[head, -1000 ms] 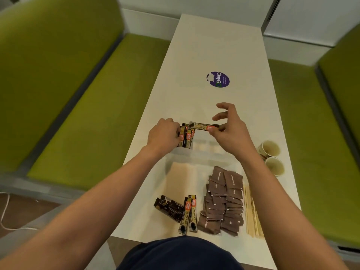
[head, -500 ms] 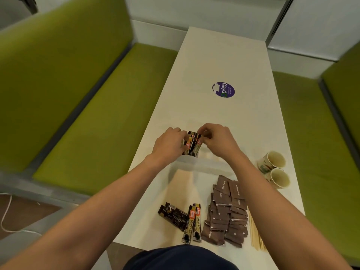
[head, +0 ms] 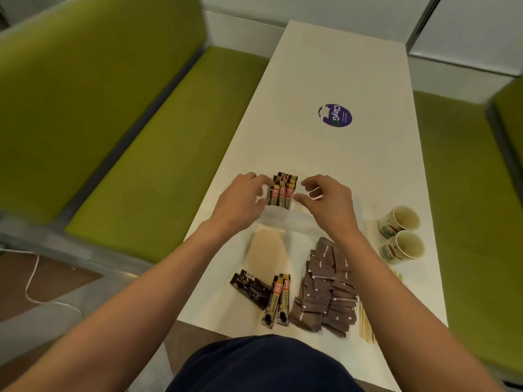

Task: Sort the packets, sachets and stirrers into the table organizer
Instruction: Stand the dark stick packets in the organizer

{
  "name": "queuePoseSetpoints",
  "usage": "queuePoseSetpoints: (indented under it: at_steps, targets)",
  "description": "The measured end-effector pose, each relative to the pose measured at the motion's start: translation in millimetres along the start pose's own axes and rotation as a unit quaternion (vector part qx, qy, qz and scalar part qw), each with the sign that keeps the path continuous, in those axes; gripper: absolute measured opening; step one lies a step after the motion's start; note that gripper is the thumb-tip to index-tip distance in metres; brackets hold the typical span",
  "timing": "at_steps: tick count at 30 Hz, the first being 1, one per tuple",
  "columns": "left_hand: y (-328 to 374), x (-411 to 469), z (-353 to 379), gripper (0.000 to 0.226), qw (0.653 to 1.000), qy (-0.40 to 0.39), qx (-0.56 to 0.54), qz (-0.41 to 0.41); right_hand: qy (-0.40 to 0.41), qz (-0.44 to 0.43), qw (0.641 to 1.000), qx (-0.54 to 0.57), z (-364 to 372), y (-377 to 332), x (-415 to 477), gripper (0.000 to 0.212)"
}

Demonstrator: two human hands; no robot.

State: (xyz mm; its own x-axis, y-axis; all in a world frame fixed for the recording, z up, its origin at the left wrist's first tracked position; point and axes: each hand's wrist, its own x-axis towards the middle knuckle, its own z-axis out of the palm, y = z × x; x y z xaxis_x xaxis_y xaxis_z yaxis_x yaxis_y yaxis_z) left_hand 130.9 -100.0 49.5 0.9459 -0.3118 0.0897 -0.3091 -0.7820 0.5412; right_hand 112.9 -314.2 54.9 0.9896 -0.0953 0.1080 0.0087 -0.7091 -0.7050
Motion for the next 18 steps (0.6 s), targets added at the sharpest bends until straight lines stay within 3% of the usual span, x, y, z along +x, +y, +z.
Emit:
queuePoseSetpoints:
  at_steps: [4,9,13,18]
  targets:
    - [-5,-50,1,0.024,0.998,0.003,-0.052,-0.035,-0.077,-0.001,0.997,0.01,0,-1,-54,0.011]
    - [-15,-119,16,0.017,0.987,-0.098,-0.079,-0.096,-0.216,-0.031,0.975,-0.047,20,2,-104,0.012]
    - [-28,-158,32,0.039,0.977,-0.108,-0.099,-0.158,-0.291,-0.101,0.946,-0.101,48,-5,-114,0.029]
    - [-41,-167,40,0.058,0.981,-0.124,-0.121,-0.082,-0.345,-0.121,0.918,-0.155,68,-10,-103,0.039]
